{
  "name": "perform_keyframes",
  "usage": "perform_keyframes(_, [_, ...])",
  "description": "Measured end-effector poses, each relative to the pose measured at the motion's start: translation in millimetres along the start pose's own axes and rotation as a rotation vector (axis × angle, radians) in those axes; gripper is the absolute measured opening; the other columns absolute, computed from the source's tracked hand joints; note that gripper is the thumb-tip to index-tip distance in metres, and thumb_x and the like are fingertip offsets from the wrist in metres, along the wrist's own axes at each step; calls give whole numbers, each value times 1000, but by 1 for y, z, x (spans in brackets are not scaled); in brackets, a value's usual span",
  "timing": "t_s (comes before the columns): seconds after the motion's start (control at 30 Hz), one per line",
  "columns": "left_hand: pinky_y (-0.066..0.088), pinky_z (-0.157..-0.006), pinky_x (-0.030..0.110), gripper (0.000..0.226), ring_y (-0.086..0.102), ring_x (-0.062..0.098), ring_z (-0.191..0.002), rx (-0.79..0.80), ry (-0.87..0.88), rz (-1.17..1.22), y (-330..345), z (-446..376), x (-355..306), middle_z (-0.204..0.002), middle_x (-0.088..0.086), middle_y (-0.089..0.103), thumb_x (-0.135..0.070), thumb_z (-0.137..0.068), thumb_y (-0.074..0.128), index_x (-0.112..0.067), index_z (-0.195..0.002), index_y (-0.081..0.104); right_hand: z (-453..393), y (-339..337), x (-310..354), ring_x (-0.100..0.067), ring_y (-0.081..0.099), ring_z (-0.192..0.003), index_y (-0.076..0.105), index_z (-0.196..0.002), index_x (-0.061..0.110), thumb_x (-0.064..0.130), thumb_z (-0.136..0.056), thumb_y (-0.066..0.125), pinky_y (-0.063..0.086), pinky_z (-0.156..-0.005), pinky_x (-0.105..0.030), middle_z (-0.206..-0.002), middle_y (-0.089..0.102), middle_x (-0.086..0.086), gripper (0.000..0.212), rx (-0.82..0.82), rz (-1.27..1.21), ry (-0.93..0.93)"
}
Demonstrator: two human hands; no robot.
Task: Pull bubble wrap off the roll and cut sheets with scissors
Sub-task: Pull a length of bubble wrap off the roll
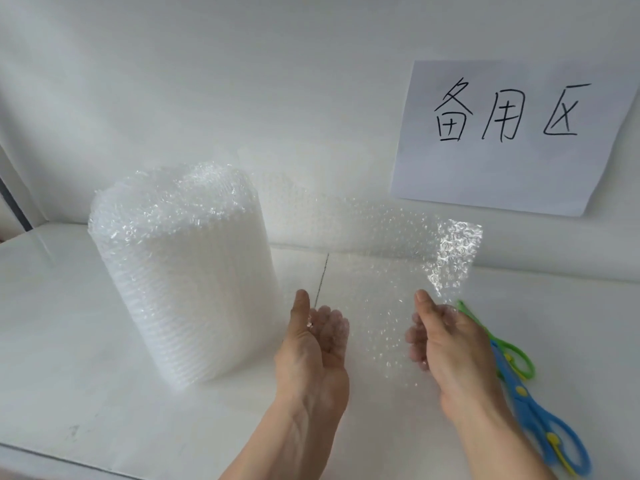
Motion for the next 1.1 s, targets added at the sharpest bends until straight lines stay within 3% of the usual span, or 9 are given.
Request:
perform_keyframes(0.1, [56,-53,24,23,62,18,-60,24,-60,-7,1,2,1,-65,3,60,-26,-85,73,-11,-80,55,-7,-9,4,-14,43,-40,61,-73,9,40,-90,65,36,-46,-27,-46,57,3,36,-35,13,-7])
perform_keyframes(0.27, [57,-61,26,19,63,18,-63,-13,84,-92,-5,-1,-10,-78,5,61,-8,-88,69,-8,-102,56,-14,-13,7,-14,41,-39,63,-74,5,37,-89,68,34,-41,-25,-43,55,3,35,-19,33,-12])
perform_keyframes(0.43, [53,-73,30,17,60,19,-69,-28,264,-139,-5,4,-22,-80,3,61,-17,-87,71,-13,-86,54,-17,-8,4,-16,41,-42,63,-73,8,38,-88,69,35,-44,-26,-44,56,3,34,12,75,16])
perform_keyframes(0.57, [52,-59,25,26,50,14,-53,0,182,-103,-8,1,-17,-66,1,53,-28,-86,72,-14,-76,53,-19,-7,5,-11,39,-36,63,-74,7,36,-89,68,31,-34,-18,-52,55,-3,33,14,84,43])
perform_keyframes(0.67, [45,-48,22,29,42,14,-47,60,89,-63,-5,1,-10,-61,0,46,-25,-88,69,-14,-71,49,-20,-5,3,-8,38,-32,64,-78,4,34,-89,68,30,-31,-16,-54,56,-6,32,40,93,61])
perform_keyframes(0.87, [40,-55,24,26,42,14,-49,80,-9,-62,-1,2,-7,-57,0,47,-16,-89,66,-12,-67,52,-24,-7,0,-10,38,-33,65,-81,5,36,-89,68,31,-33,-17,-52,57,-3,32,42,115,74])
perform_keyframes(1.0, [50,-60,23,16,48,12,-50,88,8,-122,-4,-4,-6,-63,-1,50,-15,-89,66,-11,-77,57,-25,-12,0,-13,40,-38,63,-85,9,38,-88,68,33,-40,-22,-51,59,-1,30,37,110,73])
perform_keyframes(1.1, [46,-61,22,12,49,10,-52,70,65,-213,-4,-6,-6,-65,-2,51,-17,-89,68,-12,-83,59,-22,-15,4,-13,45,-39,62,-90,12,39,-89,67,34,-41,-22,-57,62,-2,27,42,130,54])
Point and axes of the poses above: each hand's wrist, its own z-axis away from the middle knuckle, its own y-axis out of the palm, x = y × z, the point moved 6 cm from there along -z, towards the middle knuckle
